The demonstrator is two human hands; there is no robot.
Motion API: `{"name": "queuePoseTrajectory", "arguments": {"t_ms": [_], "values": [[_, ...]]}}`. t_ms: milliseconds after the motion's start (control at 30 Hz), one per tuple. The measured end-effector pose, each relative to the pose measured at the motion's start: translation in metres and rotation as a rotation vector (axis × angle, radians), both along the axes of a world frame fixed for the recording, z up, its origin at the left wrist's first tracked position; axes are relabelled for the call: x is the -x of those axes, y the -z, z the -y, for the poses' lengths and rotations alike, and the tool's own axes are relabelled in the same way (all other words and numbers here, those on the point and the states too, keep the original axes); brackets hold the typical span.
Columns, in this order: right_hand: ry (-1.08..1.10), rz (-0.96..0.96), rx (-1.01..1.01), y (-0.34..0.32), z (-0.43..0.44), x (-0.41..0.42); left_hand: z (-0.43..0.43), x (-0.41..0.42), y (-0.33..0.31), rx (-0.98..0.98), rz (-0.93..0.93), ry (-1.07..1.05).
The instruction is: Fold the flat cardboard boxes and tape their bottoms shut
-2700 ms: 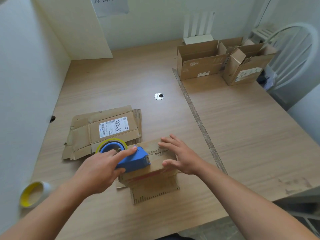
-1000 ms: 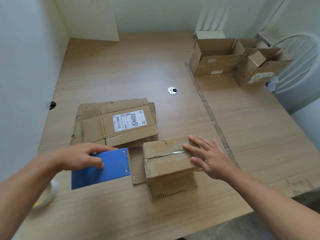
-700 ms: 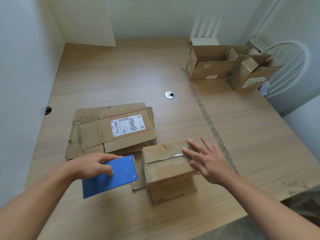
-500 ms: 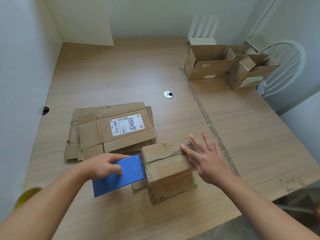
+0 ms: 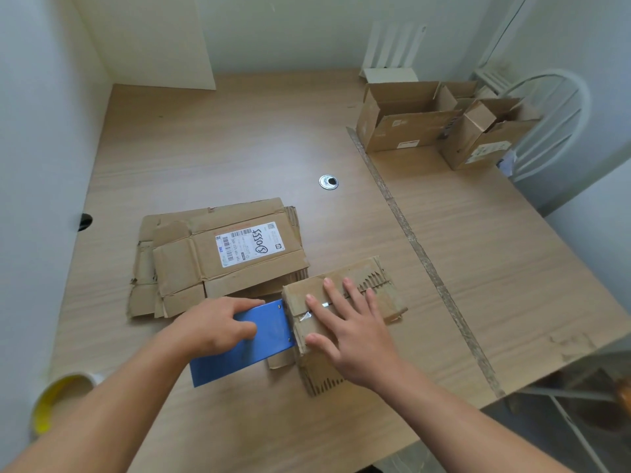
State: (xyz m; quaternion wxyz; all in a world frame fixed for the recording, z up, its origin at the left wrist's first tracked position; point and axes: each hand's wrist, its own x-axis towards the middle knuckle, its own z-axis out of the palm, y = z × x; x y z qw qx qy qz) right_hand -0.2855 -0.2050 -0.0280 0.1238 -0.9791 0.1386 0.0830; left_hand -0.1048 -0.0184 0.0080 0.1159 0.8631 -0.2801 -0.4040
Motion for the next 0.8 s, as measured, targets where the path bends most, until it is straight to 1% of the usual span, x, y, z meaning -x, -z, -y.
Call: {"name": "queuePoseTrajectory", "arguments": {"t_ms": [100,200,267,367,467,567,667,800], "values": [[-0.001,0.009,0.023,-0.004,-0.003,0.000,0.007,0.005,-0.007,-0.062,0.086,0.025],[-0.005,-0.055,0.029,-0.009,-0.004,-0.002,0.012,0.015,-0.004,-0.137,0.218,0.070],[-0.004,-0.065,0.039,-0.014,-0.005,-0.003,0.011,0.023,0.002,-0.144,0.237,0.060],[0.074,-0.073,0.002,-0.021,-0.016,-0.010,0.004,0.028,0.008,-0.115,0.212,0.025],[0.152,-0.041,-0.007,-0.024,-0.030,-0.020,-0.007,0.030,0.008,-0.076,0.216,-0.012],[0.118,-0.044,-0.005,-0.025,-0.025,-0.018,-0.020,0.024,0.008,-0.013,0.226,-0.069],[0.063,-0.049,0.009,-0.027,-0.012,-0.008,-0.035,0.017,0.004,0.073,0.193,-0.113],[0.095,0.021,0.011,-0.015,-0.005,0.010,-0.047,0.012,0.000,0.169,0.183,-0.099]]}}
